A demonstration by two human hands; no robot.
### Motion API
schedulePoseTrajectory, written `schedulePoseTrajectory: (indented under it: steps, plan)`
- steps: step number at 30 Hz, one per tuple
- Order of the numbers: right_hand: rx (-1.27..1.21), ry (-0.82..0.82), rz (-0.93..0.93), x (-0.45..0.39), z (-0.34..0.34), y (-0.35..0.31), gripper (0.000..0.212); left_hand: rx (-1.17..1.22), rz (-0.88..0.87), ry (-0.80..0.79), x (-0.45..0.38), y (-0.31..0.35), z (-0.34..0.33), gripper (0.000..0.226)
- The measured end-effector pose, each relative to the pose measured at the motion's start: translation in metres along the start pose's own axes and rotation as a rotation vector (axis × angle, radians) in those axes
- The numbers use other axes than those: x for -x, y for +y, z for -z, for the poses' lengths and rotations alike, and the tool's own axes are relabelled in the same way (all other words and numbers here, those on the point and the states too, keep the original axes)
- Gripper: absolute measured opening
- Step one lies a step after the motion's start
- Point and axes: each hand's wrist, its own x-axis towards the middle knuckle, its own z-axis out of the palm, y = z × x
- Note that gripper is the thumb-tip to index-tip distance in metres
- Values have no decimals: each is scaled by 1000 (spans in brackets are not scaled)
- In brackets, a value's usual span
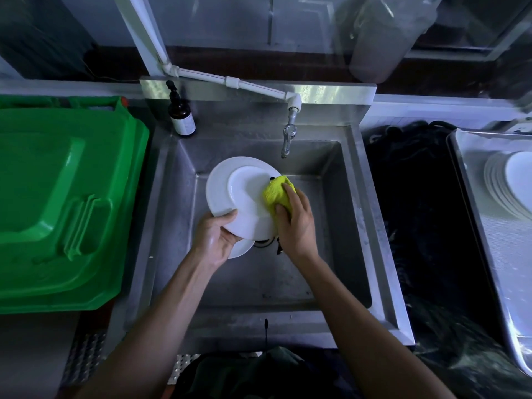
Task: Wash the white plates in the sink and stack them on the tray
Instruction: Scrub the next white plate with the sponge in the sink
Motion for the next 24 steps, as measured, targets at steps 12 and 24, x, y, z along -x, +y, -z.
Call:
schedulePoseTrajectory:
  steps: [12,24]
  plan:
    - [0,6,-65,-36,20,1,45,-239,49,-186,10,7,15,56]
    - [131,-78,98,-46,4,-29,49,-403,101,-193,8,4,19,43]
